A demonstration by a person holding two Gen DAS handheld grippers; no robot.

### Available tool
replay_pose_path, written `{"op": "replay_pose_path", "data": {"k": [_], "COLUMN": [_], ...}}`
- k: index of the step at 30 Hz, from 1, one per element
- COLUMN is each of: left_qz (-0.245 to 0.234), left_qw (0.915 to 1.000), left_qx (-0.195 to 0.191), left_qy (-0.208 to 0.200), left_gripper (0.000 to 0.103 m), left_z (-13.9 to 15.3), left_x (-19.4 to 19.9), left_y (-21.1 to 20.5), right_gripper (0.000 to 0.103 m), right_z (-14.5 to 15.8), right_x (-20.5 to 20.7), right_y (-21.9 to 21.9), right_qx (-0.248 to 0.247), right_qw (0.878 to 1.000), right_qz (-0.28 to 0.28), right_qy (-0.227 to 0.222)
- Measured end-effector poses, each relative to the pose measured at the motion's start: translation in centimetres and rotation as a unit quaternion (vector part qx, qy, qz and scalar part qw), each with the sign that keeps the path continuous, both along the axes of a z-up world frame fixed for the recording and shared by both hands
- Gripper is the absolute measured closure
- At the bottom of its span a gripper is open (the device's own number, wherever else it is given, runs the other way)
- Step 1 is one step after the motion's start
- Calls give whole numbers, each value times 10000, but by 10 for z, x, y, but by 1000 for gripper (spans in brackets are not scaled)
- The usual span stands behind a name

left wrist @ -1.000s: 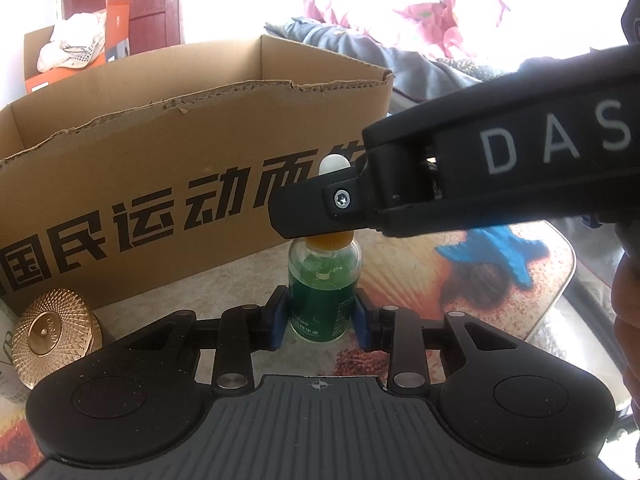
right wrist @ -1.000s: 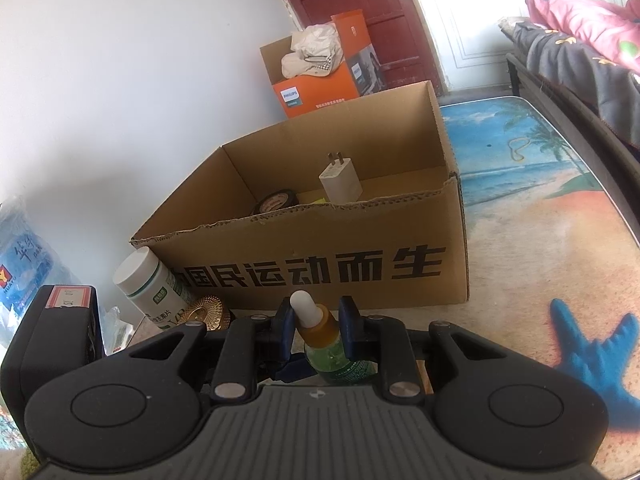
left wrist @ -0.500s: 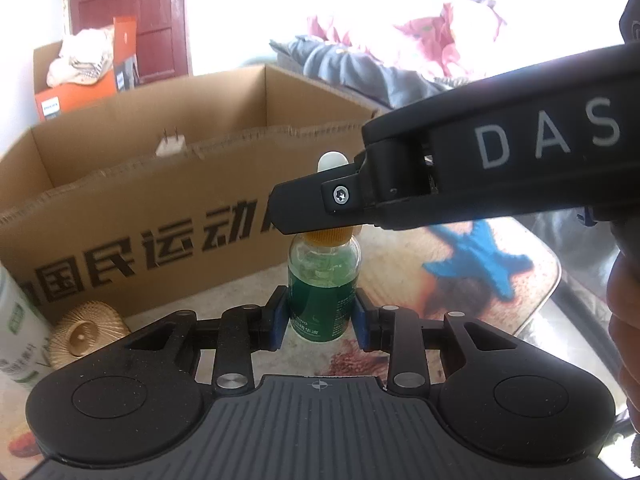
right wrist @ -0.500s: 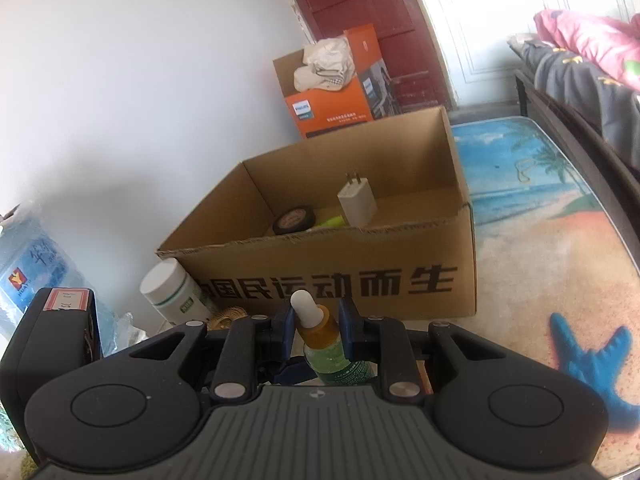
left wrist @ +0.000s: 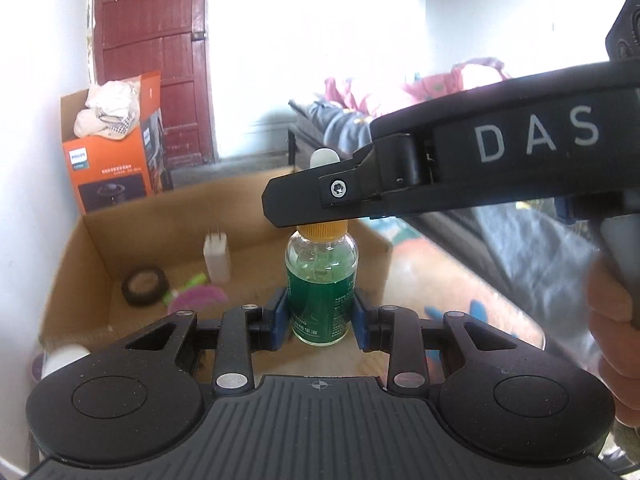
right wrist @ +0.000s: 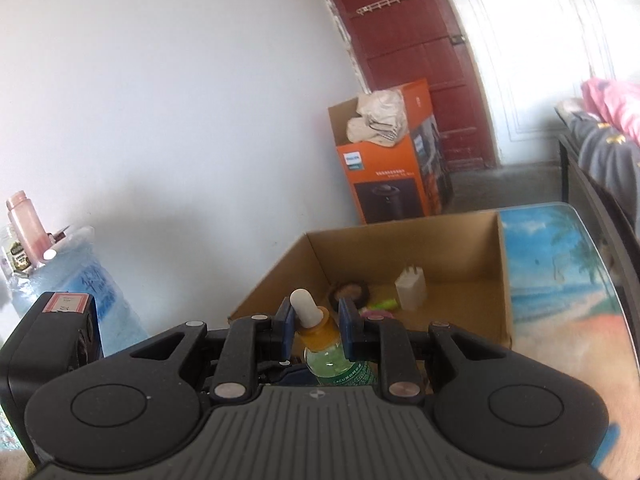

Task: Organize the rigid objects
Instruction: 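Lift the green bottle and carry it over the box with the right tool, then open the right tool to set the green bottle in the box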

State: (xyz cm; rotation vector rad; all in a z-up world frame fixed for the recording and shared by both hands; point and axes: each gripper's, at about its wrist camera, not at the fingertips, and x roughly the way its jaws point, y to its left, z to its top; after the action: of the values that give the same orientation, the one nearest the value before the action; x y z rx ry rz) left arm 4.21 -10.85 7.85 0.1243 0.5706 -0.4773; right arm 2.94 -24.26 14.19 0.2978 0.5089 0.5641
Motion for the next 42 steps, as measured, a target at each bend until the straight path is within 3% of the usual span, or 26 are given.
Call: {"op": "replay_pose_path", "data": {"k": [5,10,19,33,40,42], "left_qz": [-73,-51,214,580,554,550], "left_qw": [9986,9918,9676,9547,9551,9575], "left_qx": [-271,-428,-477,-215,-193,-177], "left_qy": [445,1202,2470,2910,2903,2824], "left_gripper": [72,72,72,67,66,58], "left_z": [16,8,-35,-65,-65,-63], "left_x": [48,114,220,268,272,271], "left_y": [4,-7,-26,-28,-32,-34], "right_gripper": [78,78,78,82,82,81], "right_z": [14,2,-52,-86,-84,-81], "right_x": [49,110,209,263,261,260], "right_y": [-3,-6,-17,-6,-7,-7], "right_qx": [-45,-158,-184,-674,-673,-719], "right_qw": [9998,9984,9913,9861,9867,9871], "right_qz": [100,64,25,229,232,199], "right_qy": [165,532,1301,1504,1464,1418]}}
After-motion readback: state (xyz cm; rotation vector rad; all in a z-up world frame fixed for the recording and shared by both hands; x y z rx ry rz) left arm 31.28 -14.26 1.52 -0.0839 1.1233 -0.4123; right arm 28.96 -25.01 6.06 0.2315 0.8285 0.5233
